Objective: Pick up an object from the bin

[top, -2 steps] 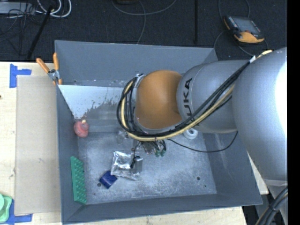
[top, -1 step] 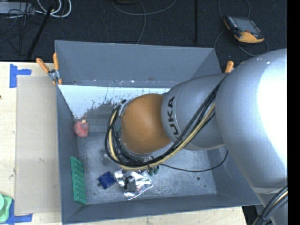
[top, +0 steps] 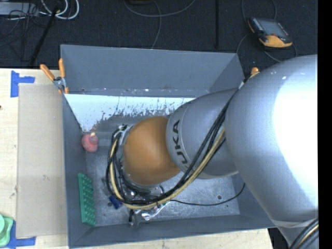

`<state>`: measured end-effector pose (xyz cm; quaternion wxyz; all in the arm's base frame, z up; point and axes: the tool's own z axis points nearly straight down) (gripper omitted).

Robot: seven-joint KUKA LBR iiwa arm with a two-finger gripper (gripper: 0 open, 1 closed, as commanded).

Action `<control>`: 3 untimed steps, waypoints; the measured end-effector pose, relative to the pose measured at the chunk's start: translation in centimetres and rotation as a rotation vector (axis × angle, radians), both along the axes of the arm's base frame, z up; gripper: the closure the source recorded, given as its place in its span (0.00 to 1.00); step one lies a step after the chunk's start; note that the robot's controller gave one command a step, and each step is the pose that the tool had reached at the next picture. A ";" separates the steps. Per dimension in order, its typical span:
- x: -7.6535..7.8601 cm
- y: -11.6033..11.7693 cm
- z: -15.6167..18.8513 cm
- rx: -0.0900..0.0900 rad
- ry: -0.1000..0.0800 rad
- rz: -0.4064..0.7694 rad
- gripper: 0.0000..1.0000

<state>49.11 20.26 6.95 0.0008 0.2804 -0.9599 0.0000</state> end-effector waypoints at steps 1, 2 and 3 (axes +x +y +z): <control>0.1 -0.1 0.0 0.002 -0.001 -0.007 1.00; 0.5 -1.5 7.9 0.002 -0.007 0.112 1.00; 1.5 -0.7 14.7 0.003 -0.009 0.099 1.00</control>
Offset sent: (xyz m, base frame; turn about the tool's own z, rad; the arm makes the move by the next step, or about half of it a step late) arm 0.0000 0.0000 0.0000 0.0000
